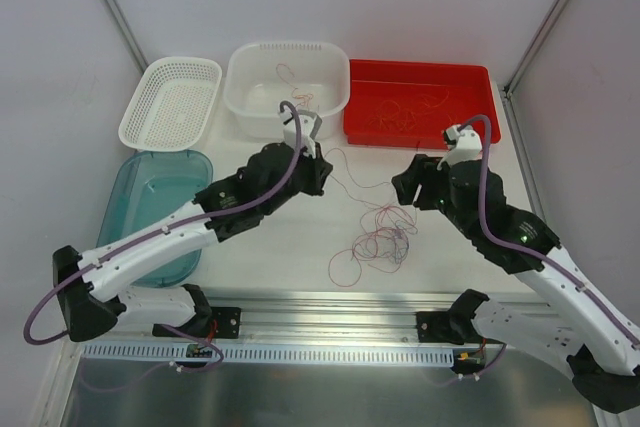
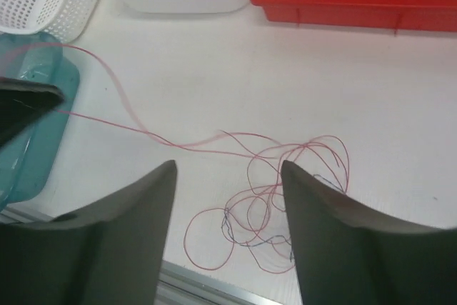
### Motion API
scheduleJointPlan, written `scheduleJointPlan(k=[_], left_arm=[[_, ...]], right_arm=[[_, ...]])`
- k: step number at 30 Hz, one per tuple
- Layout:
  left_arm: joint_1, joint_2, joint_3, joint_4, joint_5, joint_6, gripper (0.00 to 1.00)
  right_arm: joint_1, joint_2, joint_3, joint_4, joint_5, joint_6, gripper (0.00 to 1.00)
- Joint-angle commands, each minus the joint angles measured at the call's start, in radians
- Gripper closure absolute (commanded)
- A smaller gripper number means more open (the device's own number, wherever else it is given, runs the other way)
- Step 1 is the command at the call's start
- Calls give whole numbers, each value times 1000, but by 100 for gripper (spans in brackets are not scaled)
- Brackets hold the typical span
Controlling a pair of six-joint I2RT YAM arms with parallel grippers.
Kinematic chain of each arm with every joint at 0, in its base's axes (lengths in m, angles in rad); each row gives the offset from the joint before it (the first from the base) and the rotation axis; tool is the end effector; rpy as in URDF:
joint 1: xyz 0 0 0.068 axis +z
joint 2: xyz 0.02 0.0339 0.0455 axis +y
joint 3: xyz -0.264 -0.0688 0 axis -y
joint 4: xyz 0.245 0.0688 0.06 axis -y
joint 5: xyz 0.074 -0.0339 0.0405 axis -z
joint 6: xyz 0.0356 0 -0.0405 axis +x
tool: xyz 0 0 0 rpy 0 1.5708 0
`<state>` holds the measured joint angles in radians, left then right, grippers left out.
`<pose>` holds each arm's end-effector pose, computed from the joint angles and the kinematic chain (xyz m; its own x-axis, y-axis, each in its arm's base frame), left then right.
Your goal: Untangle the cables
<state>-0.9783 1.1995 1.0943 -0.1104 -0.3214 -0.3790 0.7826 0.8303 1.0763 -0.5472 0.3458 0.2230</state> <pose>0.1654 -0.2255 0.3704 -0.3384 -0.1259 -0.9325 0.5269 0.7957 -0.2986 0.1273 0.1096 0.3943 -0.3011 -0.0060 -0.9536 -0.3766 0.9194 0.1131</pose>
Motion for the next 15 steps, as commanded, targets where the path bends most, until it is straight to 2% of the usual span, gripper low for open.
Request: scheduleJointPlan(k=[1,2,5,8,12,15], left_arm=[[39,-47,183,-225,-39,109,100],[62,-48,218,-289,-35,138,100],[122,-29,367,-382,-30,178,100],[220,1,501,-495,-5,215,100],[326,40,666,-600,41,245,100],[372,72,812,-675,13,279,100]], right_arm=[[1,-74,-18,-85,127,-56,31],[1,-101,-33,-103,145,-60,22],[0,-141,-58,-138,176,-60,11],[1,-154,-81,-166,186,-59,5],[0,-158,-99,-191,186,-48,2],[0,-161,-111,-186,176,-45,2]])
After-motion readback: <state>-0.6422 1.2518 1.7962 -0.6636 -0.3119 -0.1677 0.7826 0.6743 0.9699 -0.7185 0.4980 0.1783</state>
